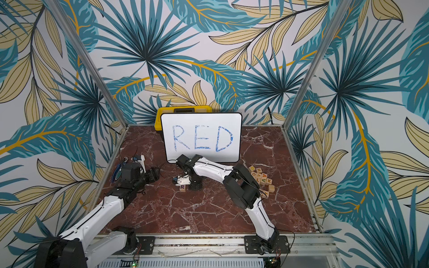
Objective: Assemble the uppercase word "red" with letter blocks
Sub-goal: Adjust the letter block at the center of the board.
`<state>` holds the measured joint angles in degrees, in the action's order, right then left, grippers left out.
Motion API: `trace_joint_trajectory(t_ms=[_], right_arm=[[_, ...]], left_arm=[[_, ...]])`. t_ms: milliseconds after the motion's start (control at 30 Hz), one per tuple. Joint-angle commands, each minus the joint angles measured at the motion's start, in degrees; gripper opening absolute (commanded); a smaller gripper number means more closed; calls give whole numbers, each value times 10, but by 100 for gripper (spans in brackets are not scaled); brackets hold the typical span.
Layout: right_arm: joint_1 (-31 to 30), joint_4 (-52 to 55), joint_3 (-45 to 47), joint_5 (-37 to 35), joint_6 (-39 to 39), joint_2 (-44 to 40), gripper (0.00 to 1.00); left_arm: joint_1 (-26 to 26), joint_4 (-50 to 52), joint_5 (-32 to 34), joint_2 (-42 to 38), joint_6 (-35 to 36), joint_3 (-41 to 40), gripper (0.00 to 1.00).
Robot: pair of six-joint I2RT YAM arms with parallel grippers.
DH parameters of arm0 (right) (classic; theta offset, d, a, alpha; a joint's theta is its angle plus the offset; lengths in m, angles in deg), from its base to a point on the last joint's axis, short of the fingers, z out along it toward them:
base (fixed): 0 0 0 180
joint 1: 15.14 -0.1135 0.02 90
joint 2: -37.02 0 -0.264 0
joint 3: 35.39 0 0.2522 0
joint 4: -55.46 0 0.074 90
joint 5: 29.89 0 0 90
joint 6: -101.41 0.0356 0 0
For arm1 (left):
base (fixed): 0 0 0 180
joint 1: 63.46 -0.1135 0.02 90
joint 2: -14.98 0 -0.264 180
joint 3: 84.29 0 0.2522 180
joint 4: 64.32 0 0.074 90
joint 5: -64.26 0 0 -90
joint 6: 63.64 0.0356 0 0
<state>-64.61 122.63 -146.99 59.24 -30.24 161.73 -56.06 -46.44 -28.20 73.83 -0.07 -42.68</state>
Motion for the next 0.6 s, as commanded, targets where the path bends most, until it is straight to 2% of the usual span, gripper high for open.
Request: trace_joint_trajectory(t_ms=[0,167,433,567], right_arm=[[2,-5,6,1,-1,10,27],[2,-8,12,1,2,7,28],[1,-14,21,-1,5,0,38],[2,-16,24,2,5,-8,39]], left_arm=[[-5,3,-3,-1,2,-7,69],[-6,3,-5,-2,2,-9,69],[-6,3,-6,-5,1,-10,69],[-6,3,-6,-6,1,-10,69]])
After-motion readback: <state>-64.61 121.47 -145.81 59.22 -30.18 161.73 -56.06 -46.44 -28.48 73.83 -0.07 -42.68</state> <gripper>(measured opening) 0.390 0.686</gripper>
